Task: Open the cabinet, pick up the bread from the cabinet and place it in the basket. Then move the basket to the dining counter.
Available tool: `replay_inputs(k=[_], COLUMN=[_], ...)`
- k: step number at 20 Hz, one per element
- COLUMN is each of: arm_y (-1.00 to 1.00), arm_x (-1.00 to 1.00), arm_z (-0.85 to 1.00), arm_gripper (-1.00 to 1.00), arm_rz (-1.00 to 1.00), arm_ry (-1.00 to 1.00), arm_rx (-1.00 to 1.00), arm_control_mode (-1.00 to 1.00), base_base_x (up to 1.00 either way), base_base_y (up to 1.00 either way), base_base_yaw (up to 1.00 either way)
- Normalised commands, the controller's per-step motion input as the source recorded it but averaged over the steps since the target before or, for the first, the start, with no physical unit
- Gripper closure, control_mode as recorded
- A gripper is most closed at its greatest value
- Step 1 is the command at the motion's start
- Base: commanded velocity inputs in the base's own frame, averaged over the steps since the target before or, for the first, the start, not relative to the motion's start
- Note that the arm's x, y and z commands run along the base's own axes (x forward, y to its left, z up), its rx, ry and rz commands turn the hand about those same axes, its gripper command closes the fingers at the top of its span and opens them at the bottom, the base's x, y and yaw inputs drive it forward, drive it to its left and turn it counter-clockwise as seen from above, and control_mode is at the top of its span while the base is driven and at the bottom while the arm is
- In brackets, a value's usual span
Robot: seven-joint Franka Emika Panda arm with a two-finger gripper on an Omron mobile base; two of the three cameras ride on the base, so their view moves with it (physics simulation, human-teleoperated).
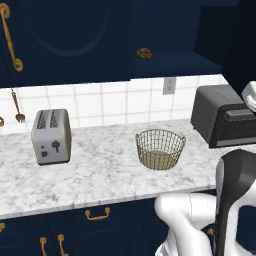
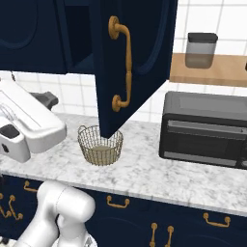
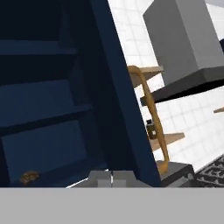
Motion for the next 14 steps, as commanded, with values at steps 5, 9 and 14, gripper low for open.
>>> replay_inputs(k=[5, 9, 14], arm_y=[0.14, -0.06, -0.66], arm_x=[1.0, 1.0, 0.96], arm_z=[-0.14, -0.04, 0.0], arm_gripper=[1.0, 1.0, 1.0], arm_rz=[-0.35, -0.2, -0.07], arm_ry=[0.13, 0.1, 0.06], arm_rx=[-0.1, 0.0, 0.05], arm_control_mode=[-1.0, -1.0, -1.0], base_base_x=[0.0, 0.0, 0.0], base_base_y=[0.0, 0.0, 0.0], base_base_yaw=[0.0, 0.0, 0.0])
